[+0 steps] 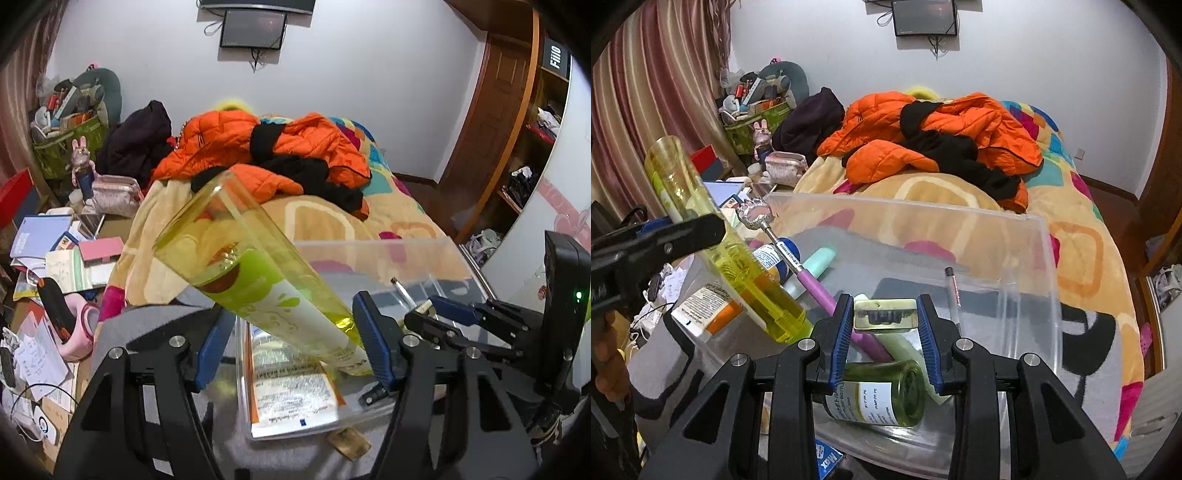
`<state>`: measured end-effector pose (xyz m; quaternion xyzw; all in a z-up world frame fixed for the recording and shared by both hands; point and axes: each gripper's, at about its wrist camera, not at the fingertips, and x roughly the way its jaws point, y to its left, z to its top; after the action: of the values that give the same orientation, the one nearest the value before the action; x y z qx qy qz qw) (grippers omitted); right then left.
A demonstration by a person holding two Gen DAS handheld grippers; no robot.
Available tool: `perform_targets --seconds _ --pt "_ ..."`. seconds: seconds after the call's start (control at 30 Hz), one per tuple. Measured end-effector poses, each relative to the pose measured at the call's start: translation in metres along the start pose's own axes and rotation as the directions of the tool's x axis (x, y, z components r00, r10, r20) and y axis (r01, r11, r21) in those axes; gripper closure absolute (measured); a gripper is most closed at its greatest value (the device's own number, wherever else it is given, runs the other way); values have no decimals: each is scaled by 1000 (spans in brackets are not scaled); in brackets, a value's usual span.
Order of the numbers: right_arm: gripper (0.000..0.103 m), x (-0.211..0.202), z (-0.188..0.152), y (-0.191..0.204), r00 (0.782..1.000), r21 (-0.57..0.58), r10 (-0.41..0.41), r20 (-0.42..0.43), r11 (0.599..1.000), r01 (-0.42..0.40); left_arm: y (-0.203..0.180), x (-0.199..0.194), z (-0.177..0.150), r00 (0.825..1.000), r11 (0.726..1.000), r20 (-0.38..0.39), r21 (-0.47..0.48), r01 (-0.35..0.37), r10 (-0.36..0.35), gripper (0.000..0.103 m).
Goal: Organize objects
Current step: 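Lower the bottle into the box with the left gripper while the right drops the dotted block in, then move the left gripper to the tan wooden block while the right moves to the beige tube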
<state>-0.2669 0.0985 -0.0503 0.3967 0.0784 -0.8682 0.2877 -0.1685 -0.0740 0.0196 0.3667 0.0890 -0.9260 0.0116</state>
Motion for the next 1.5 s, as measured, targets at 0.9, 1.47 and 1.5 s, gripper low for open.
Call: perform_targets --seconds 0.9,1.47,1.5 --pt "47 -47 -13 4 997 -1 -17 75 1000 17 -27 -52 -32 1000 986 30 169 -12 7 15" --pt "39 -77 -89 -21 998 27 -55 20 998 54 -8 -38 -91 995 989 -66 133 -64 73 8" --pt "39 -73 -93 -22 999 33 -53 6 998 53 -6 -33 -96 994 990 -81 126 -60 71 8"
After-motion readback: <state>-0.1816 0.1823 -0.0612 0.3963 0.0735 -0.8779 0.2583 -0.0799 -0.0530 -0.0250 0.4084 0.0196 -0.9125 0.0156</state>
